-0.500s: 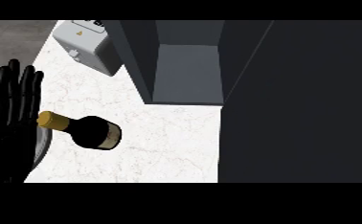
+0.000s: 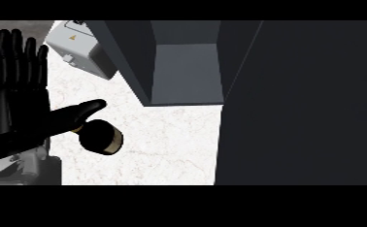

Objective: Pick up the wine, place it into the cabinet and close the cabinet

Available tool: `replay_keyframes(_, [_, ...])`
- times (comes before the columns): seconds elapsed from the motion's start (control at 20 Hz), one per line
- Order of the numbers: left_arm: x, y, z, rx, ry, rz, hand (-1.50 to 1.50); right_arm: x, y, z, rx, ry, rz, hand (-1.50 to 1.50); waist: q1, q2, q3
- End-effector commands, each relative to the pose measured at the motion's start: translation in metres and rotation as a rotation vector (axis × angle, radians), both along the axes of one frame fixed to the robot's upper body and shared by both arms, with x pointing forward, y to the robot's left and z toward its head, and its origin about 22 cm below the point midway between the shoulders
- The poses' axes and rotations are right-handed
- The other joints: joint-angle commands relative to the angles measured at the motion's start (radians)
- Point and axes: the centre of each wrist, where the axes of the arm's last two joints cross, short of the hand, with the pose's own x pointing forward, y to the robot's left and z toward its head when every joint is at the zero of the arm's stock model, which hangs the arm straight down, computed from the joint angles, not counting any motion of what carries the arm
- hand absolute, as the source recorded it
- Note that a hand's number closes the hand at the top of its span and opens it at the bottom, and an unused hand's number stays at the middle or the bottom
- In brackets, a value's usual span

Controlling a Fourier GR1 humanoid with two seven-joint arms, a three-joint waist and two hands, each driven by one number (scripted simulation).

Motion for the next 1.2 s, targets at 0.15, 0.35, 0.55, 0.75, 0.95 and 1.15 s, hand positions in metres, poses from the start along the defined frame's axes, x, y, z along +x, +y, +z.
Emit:
replay_keyframes(0.15, [0.025, -0.058, 0.050, -0.114, 0.045, 0.011, -1.50, -0.035, 0.004, 0.021, 0.002, 0.065, 0.142, -1.50, 0.008, -0.001, 0.003])
replay_keyframes(0.35, [0.011, -0.077, 0.072, -0.136, 0.067, 0.018, -1.50, -0.061, -0.001, 0.041, 0.008, 0.080, 0.144, -1.50, 0.016, -0.003, 0.002])
replay_keyframes(0.55, [0.003, -0.094, 0.081, -0.127, 0.085, 0.001, -1.50, -0.072, 0.001, 0.053, 0.004, 0.068, 0.139, -1.50, 0.017, -0.003, 0.002])
replay_keyframes(0.75, [-0.007, -0.098, 0.091, -0.134, 0.091, 0.020, -1.50, -0.086, 0.004, 0.067, 0.014, 0.077, 0.144, -1.50, 0.020, -0.005, 0.002])
replay_keyframes(0.95, [-0.007, -0.118, 0.105, -0.134, 0.060, 0.025, -1.50, -0.075, 0.000, 0.063, 0.024, 0.068, 0.135, -1.50, 0.017, -0.003, 0.002])
replay_keyframes(1.15, [-0.006, -0.126, 0.106, -0.130, 0.100, 0.038, -1.50, -0.088, 0.012, 0.074, 0.041, 0.072, 0.140, -1.50, 0.015, -0.004, 0.001])
